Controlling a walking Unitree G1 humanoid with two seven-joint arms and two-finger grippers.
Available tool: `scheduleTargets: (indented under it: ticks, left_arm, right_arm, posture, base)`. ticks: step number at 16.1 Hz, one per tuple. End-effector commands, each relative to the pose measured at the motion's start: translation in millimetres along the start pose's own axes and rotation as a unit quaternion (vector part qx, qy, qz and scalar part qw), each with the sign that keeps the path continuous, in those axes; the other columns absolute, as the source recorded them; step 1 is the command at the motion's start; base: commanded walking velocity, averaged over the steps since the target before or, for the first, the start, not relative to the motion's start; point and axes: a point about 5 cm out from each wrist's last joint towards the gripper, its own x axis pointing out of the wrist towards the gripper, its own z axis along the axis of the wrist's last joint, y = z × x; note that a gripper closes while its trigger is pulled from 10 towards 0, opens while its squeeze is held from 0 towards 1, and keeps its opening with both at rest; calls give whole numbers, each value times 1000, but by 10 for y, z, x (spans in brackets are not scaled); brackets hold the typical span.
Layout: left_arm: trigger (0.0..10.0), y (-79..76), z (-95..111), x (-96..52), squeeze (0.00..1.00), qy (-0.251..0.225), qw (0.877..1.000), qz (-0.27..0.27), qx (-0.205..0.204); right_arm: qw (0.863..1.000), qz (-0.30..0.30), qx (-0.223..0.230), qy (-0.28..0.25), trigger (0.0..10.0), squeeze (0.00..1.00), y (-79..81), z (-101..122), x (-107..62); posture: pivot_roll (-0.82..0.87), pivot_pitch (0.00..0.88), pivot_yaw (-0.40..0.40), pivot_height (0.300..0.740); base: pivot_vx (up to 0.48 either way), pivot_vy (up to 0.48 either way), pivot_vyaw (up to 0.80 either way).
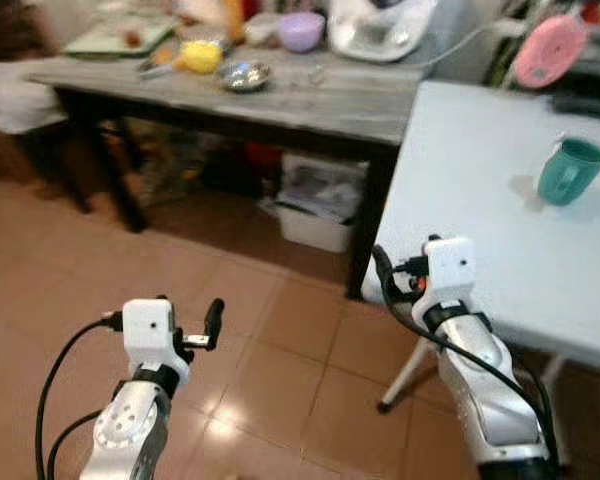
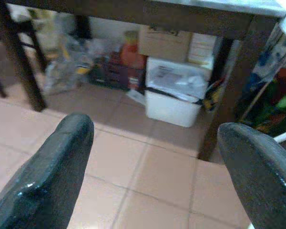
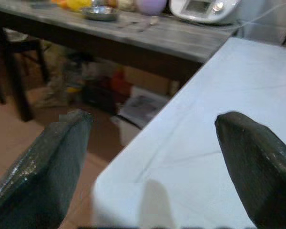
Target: Setting the table
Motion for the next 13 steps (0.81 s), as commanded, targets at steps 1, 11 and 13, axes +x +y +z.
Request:
scheduleTargets:
  ticks: [1, 11, 13]
  left_arm:
    - [10000, -17, 22, 13, 0, -10, 1000, -6, 11]
    - [10000, -178, 80, 61, 0, -32, 999, -36, -2]
    - [10000, -200, 85, 63, 0, -34, 999, -41, -5]
  right_arm:
    - [1000, -14, -5, 6, 10000, 0, -64, -19, -22]
    - [1000, -11, -14, -6, 10000, 0, -28, 14, -12]
    - [1000, -13, -7, -23, 10000, 0, -29, 59, -11]
  posture:
    - [-150, 91, 47, 740]
    - [-151, 102, 55, 740]
    - [-151, 103, 56, 740]
  base:
    - [0, 0, -525]
    - [0, 0, -328]
    - [0, -126, 0]
